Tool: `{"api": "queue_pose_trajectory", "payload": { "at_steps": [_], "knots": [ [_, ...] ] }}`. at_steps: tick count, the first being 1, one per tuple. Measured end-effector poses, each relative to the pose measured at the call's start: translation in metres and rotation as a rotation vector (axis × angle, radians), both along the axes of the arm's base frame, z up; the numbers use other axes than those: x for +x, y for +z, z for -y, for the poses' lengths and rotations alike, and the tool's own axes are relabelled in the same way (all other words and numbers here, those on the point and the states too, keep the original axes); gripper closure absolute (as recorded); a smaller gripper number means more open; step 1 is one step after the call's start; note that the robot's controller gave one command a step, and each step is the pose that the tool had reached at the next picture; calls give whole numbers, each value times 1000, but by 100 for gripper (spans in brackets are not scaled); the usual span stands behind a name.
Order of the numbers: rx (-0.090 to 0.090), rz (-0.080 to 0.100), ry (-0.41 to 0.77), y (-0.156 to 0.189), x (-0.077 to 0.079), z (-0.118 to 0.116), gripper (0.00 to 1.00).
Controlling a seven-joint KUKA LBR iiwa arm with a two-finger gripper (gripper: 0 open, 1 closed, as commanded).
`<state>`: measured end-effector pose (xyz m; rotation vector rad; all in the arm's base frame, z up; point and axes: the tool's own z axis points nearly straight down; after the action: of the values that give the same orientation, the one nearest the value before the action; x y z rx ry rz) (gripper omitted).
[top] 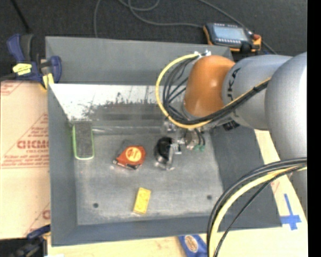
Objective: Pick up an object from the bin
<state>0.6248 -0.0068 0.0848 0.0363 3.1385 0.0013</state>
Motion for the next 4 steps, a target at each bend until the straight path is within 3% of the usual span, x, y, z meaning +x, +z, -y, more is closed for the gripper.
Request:
{"api": "queue_pose_trajectory", "payload": {
  "at_steps": [1,2,4],
  "knots": [
    [-3,2,-17,-5,-31,23,100],
    [-3,2,-16,-5,-31,23,100],
    [-2,4,-14,20,-31,-17,100]
  ]
}}
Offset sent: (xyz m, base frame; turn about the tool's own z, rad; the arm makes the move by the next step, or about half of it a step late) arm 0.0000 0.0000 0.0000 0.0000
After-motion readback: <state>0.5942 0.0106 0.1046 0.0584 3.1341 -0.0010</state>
